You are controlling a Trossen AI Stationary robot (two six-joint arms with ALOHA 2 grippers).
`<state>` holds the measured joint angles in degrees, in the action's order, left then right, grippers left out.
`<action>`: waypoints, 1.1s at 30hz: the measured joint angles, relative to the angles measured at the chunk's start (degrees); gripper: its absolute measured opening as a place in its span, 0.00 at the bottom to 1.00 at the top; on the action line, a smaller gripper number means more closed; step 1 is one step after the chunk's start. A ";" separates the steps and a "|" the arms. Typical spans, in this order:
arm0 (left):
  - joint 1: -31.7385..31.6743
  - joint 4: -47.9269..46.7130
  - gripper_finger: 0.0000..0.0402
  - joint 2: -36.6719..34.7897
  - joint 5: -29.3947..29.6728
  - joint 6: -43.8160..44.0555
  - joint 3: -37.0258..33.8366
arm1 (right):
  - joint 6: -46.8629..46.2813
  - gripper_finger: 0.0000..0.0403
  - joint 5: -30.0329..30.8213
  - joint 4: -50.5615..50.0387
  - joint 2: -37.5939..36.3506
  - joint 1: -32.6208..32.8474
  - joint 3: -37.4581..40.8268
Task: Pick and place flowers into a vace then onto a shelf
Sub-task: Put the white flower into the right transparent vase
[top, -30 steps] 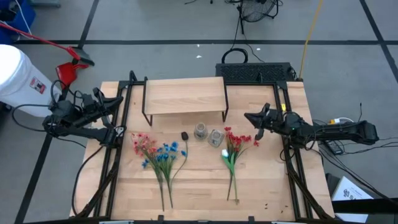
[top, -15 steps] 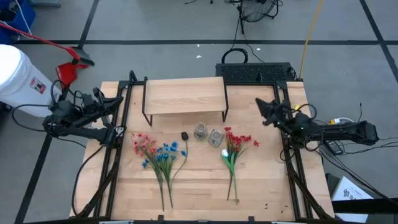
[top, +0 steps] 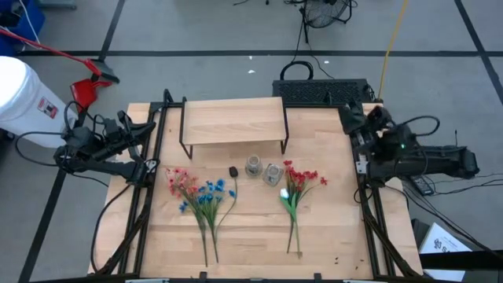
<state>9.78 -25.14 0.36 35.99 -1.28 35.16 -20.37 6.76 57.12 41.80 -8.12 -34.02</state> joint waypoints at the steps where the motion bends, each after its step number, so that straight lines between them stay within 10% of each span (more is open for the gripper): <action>1: 0.00 0.08 0.02 0.00 0.02 0.00 0.00 | 1.20 0.01 -2.66 -0.92 1.87 0.00 -2.51; 8: 0.00 0.04 0.03 0.00 0.00 0.00 0.00 | 2.45 0.01 4.12 -2.90 10.35 0.00 -12.67; 17: 0.00 0.04 0.02 0.00 0.02 0.00 -0.02 | -26.14 0.00 15.47 -56.99 17.38 6.76 -24.25; 33: 0.00 0.03 0.02 0.01 0.07 0.00 0.00 | -54.41 0.00 2.49 -91.35 24.00 13.80 -28.41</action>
<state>9.78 -25.12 0.37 36.06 -1.28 35.16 -74.78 9.24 -34.23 65.80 5.68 -62.43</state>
